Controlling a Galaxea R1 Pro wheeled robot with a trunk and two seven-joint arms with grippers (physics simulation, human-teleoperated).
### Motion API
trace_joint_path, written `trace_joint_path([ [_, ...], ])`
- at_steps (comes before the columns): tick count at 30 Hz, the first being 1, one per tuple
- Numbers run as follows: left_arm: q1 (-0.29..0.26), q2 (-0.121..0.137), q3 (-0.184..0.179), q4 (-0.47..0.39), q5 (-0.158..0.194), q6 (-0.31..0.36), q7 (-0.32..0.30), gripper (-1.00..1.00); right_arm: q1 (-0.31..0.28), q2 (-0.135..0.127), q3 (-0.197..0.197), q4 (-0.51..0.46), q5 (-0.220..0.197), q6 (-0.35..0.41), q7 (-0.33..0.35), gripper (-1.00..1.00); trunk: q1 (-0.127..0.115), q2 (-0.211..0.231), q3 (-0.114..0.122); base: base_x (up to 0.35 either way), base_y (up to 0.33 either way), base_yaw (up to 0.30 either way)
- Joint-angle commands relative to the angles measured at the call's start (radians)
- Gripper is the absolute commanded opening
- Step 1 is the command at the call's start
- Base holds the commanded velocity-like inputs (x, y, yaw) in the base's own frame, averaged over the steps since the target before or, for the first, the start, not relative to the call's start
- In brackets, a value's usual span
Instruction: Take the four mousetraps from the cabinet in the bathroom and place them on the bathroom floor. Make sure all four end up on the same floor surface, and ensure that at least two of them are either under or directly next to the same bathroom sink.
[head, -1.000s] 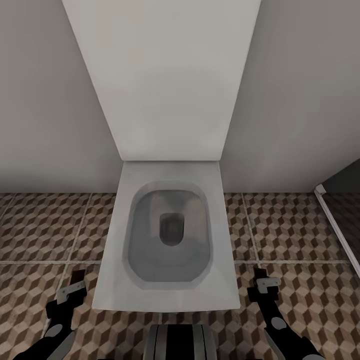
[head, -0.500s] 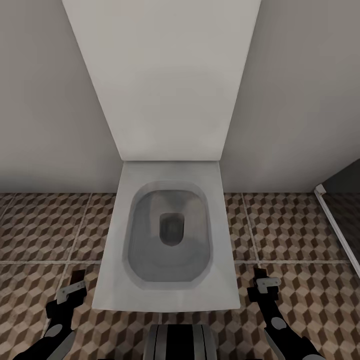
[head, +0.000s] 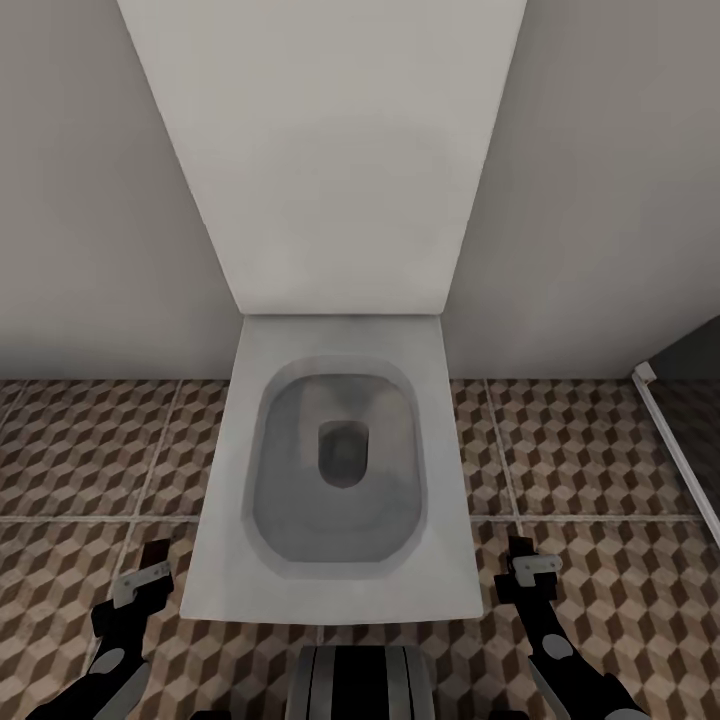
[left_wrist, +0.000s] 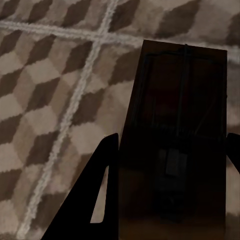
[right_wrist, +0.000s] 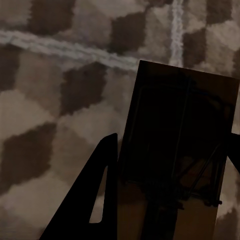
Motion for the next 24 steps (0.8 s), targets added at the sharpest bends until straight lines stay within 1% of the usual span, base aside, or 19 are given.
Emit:
trace_joint_path([
  [1,-0.001,0.002,-0.008,-0.001,0.005,-0.004,0.011,-1.00,0.000,-0.001,0.006,0.001,0.005,-0.001,-0.007,-1.00,0.000,0.000,-0.001,0.000,0.000,0.000],
  [5,0.000,0.004,-0.006,-0.001,0.005,-0.006,0.011,-1.00,0.000,-0.001,0.006,0.001,0.005,-0.001,-0.007,-1.00,0.000,0.000,-0.001,0.000,0.000,0.000],
  [6,-0.001,0.012,-0.005,-0.001,0.005,-0.007,0.012,-1.00,0.000,-0.001,0.006,0.001,0.005,-0.001,-0.007,-1.00,0.000,0.000,-0.001,0.000,0.000,0.000],
  [9,-0.001,0.019,-0.005,-0.001,0.006,-0.008,0.013,-1.00,-0.001,-0.001,0.006,0.001,0.006,-0.002,-0.007,-1.00,0.000,0.000,-0.001,0.000,0.000,0.000],
  [17,-0.001,0.018,-0.009,-0.002,0.006,-0.007,0.011,-1.00,-0.001,-0.001,0.006,0.001,0.005,-0.002,-0.007,-1.00,0.000,0.000,-0.001,0.000,0.000,0.000],
  [18,0.000,0.017,-0.010,-0.004,0.002,-0.006,0.010,-1.00,-0.001,-0.001,0.006,0.001,0.006,-0.002,-0.007,-1.00,0.000,0.000,-0.001,0.000,0.000,0.000],
  [19,0.000,0.016,-0.010,-0.004,-0.012,-0.005,0.009,-1.00,-0.001,-0.001,0.006,0.001,0.006,-0.002,-0.007,-1.00,0.000,0.000,-0.001,0.000,0.000,0.000],
  [21,-0.001,0.013,-0.010,-0.004,-0.032,-0.006,0.009,-1.00,-0.001,-0.001,0.005,0.001,0.006,-0.002,-0.007,-1.00,0.001,-0.001,-0.008,0.000,0.000,0.000],
  [22,0.000,0.011,-0.010,-0.004,-0.048,-0.006,0.009,-1.00,-0.001,-0.001,0.005,0.001,0.006,-0.002,-0.007,-1.00,0.001,-0.001,-0.012,0.000,0.000,0.000],
  [24,-0.001,0.011,-0.010,-0.004,-0.055,-0.006,0.009,-1.00,-0.001,-0.001,0.005,0.001,0.006,-0.002,-0.007,-1.00,0.002,-0.001,-0.020,0.000,0.000,0.000],
])
